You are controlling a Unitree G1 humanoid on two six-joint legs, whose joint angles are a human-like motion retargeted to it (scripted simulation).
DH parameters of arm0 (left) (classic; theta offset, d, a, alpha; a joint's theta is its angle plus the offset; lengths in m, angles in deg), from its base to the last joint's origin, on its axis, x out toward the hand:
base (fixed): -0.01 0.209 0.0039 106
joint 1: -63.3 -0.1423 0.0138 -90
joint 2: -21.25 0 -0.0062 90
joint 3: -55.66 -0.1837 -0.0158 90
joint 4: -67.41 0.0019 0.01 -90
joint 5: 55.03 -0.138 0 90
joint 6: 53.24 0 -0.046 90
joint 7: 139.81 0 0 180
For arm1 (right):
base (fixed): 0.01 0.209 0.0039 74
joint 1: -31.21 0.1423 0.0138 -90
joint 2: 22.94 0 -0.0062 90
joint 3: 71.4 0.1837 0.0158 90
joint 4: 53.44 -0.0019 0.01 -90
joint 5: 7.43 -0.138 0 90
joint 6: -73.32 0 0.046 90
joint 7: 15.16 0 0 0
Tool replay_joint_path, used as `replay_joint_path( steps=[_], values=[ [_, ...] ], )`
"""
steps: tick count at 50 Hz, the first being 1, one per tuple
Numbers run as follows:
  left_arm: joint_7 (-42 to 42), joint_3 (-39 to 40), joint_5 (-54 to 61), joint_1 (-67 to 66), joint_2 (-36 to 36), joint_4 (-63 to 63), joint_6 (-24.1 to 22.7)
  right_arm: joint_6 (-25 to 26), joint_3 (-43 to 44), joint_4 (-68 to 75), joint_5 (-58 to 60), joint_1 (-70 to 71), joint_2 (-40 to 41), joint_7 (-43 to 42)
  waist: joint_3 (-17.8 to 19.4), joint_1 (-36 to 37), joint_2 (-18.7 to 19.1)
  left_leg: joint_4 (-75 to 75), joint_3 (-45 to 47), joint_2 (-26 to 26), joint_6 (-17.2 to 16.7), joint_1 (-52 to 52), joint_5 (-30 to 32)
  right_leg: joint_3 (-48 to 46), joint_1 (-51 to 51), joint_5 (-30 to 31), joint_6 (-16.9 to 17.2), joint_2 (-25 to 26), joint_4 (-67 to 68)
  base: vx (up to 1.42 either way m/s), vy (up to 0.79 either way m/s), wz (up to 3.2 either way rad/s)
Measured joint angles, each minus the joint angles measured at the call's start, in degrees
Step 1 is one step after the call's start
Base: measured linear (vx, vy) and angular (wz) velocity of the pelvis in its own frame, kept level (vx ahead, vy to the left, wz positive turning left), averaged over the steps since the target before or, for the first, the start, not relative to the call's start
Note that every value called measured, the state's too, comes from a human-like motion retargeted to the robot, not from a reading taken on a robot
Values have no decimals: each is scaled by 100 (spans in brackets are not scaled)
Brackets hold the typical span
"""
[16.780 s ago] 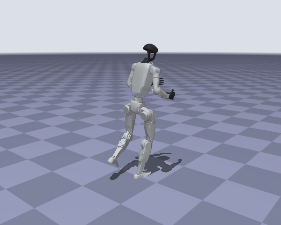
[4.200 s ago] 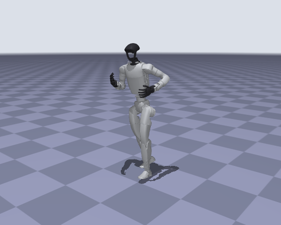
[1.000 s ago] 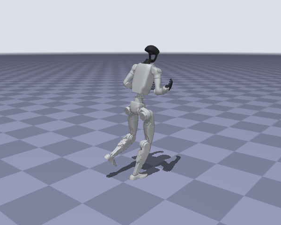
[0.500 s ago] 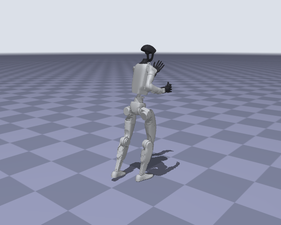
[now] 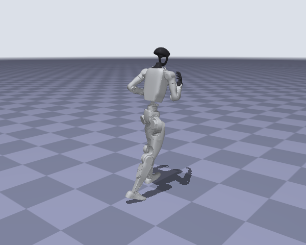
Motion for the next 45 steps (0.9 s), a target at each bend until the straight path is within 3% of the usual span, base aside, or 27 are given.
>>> replay_joint_path(
  steps=[2,3,5,8,11,15,18,21,23,25,26,27,28,30,33,35,38,40,43,45],
  values=[
    [-37,146,-112,591,-297,-132,-32,-2,-36,-58,-164,-425,-109,265,317,-228,372,315,-70,282,-118,222,173,-194,261,-343,-234,112,944,96,36,46],
    [-235,94,-331,1078,-415,-111,-177,-44,-51,31,-191,-632,-135,267,462,-343,455,725,-130,334,1,256,16,-381,118,-647,-316,37,1765,89,33,45],
    [-923,-309,-962,2435,-613,212,-808,-212,-151,584,549,-973,-85,-50,681,-524,369,1857,-245,228,443,80,-793,-609,-526,-1336,-502,-366,3510,83,28,30],
    [-1503,-678,-1540,4401,-563,631,-1136,-446,-48,1167,1279,-1762,-218,-451,790,-929,160,2654,-211,-41,714,86,-1481,-355,-1510,-1965,-695,-602,4753,80,21,19],
    [-1617,-787,-1587,5632,-415,469,-1446,-640,124,808,1032,-2485,-918,-268,543,-1797,222,2201,-198,-203,590,490,-1360,-258,-2139,-2026,-610,-283,4074,83,14,39],
    [-1811,-958,-1702,6197,-223,-46,-1734,-613,384,233,506,-3163,-2152,-85,133,-3216,409,1208,-240,-471,519,1300,-737,-934,-2141,-1347,-132,-32,1055,89,1,23],
    [-1592,-1159,-1735,6307,-171,-158,-1631,-401,875,267,259,-3677,-2481,127,-78,-3653,207,778,-153,-895,440,2034,-261,-2085,-2159,-714,447,-31,-499,96,-8,-78],
    [-1079,-1378,-1574,6240,-323,-130,-1360,-225,1437,483,451,-4166,-2368,349,-78,-3653,-205,1246,-236,-1311,469,2538,-28,-3102,-2097,-189,859,-13,-876,91,-7,-146],
    [-874,-1620,-1533,6178,-459,-58,-1202,-153,1727,699,753,-4393,-2102,352,-18,-3480,-591,2432,-396,-1573,469,2400,44,-3308,-1956,-315,643,-163,-636,82,-4,-176],
    [-804,-1862,-1514,6258,-651,215,-1016,-156,1645,1123,997,-4183,-1730,-132,144,-3283,-698,4319,-556,-1501,325,1648,26,-3087,-1825,-982,55,-83,-428,68,3,-183],
    [-1023,-1912,-1812,6243,-787,501,-796,-88,1401,1357,820,-3851,-1628,-697,256,-3191,-561,5171,-607,-1266,270,1234,-65,-2820,-1898,-1333,-262,66,-89,62,7,-201],
    [-1273,-1933,-2033,6103,-909,743,-649,-65,1180,1550,733,-3532,-1566,-1159,330,-3103,-437,5942,-619,-1011,225,855,-167,-2561,-2039,-1657,-433,169,388,64,10,-225],
    [-1584,-1896,-2105,5713,-1008,895,-647,-131,1002,1661,824,-3238,-1587,-1416,325,-3020,-336,6549,-555,-714,199,543,-295,-2319,-2315,-1928,-313,181,1142,66,9,-236],
    [-1791,-1592,-1897,4698,-1072,948,-626,-219,743,1541,1024,-2498,-1620,-1276,327,-2956,-165,7341,-539,-157,611,-48,-606,-1877,-2546,-2228,-408,377,1955,64,4,-249],
    [-1230,-1016,-756,2946,-752,550,-724,-303,685,808,1627,-1778,-1248,-664,206,-2598,-416,7029,-367,129,1220,-521,-1090,-878,-2072,-1964,-292,615,1248,61,-5,-288],
    [-941,-534,-589,1730,-326,382,-676,-258,573,300,1391,-1755,-928,-488,59,-2014,-812,5924,-174,-87,1307,-470,-1163,32,-1711,-1528,-93,563,766,64,-2,-373],
    [-696,108,-822,235,24,398,-610,-38,335,-39,925,-1816,-1071,46,-198,-1061,-1187,3346,-225,-502,1013,-151,-788,1309,-1360,-764,328,408,277,64,8,-394],
    [-611,473,-1127,-461,134,373,-599,25,232,-39,866,-1775,-1368,228,-338,-574,-1170,1740,-473,-464,767,62,-599,1924,-1170,-391,547,459,70,58,19,-358],
    [-480,900,-1280,-1079,198,68,-558,63,158,278,734,-1739,-1656,252,-381,-144,-934,496,-1534,-269,387,173,-382,2279,-765,-333,710,482,-129,51,28,-301],
    [-368,1015,-1356,-1174,279,-227,-512,85,247,521,861,-1739,-1721,273,-266,-141,-727,414,-2318,-186,192,156,-258,2071,-510,-686,639,448,24,41,34,-191]
  ],
)
